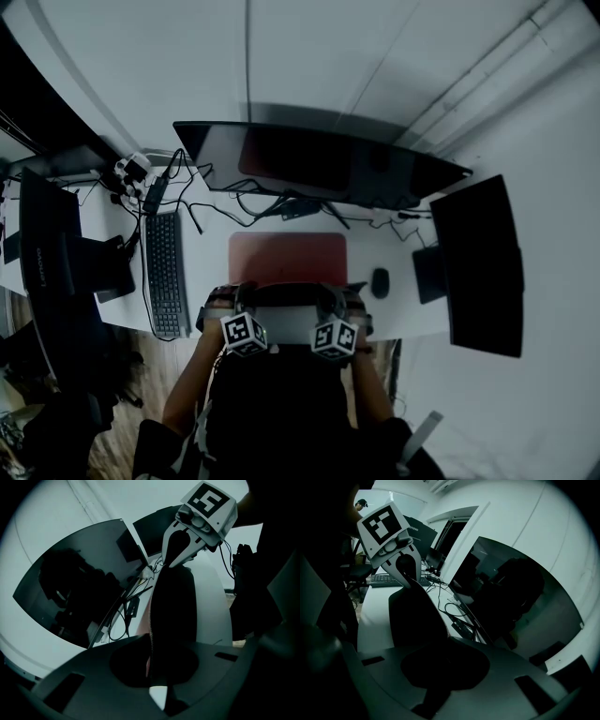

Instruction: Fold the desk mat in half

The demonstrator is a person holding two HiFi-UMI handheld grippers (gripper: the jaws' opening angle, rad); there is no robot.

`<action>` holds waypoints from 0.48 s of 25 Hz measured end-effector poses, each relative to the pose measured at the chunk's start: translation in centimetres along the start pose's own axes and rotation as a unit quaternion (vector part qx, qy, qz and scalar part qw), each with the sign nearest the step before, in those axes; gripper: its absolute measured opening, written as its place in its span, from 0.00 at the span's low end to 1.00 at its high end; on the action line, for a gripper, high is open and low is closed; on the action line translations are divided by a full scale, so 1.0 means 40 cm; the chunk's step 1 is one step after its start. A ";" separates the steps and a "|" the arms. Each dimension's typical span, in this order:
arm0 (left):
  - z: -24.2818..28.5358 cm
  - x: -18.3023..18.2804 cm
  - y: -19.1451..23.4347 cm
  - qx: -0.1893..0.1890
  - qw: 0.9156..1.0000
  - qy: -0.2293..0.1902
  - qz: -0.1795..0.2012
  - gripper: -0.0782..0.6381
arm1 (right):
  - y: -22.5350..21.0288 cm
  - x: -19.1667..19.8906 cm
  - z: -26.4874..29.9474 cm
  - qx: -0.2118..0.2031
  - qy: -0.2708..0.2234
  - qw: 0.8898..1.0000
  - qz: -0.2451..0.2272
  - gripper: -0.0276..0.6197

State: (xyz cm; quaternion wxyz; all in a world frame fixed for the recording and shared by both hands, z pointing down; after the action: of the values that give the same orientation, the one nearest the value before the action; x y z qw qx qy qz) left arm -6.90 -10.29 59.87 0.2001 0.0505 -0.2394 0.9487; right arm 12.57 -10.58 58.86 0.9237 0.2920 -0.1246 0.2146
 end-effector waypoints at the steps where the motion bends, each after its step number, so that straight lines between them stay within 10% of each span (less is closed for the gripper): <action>1: 0.007 -0.004 0.009 -0.002 1.000 0.002 -0.003 0.14 | -0.010 -0.005 0.007 -0.001 -0.002 1.000 0.001 0.07; 12: 0.072 -0.052 0.121 -0.016 1.000 0.013 -0.017 0.14 | -0.121 -0.061 0.094 -0.007 -0.003 1.000 -0.015 0.07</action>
State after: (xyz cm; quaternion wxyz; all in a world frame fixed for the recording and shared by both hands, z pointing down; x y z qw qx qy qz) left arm -6.94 -16.32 59.92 0.2201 0.0393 -0.2510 0.9418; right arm 12.32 -17.15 58.64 0.9283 0.2885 -0.1246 0.1990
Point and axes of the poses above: the fingertips, and each gripper's own axes: z forward along the fingers, y to its left, x out of its underside, the point moved 7 cm from there along -z, backward along the fingers, and after that the axes turned 14 degrees about y, right-handed, at the moved point
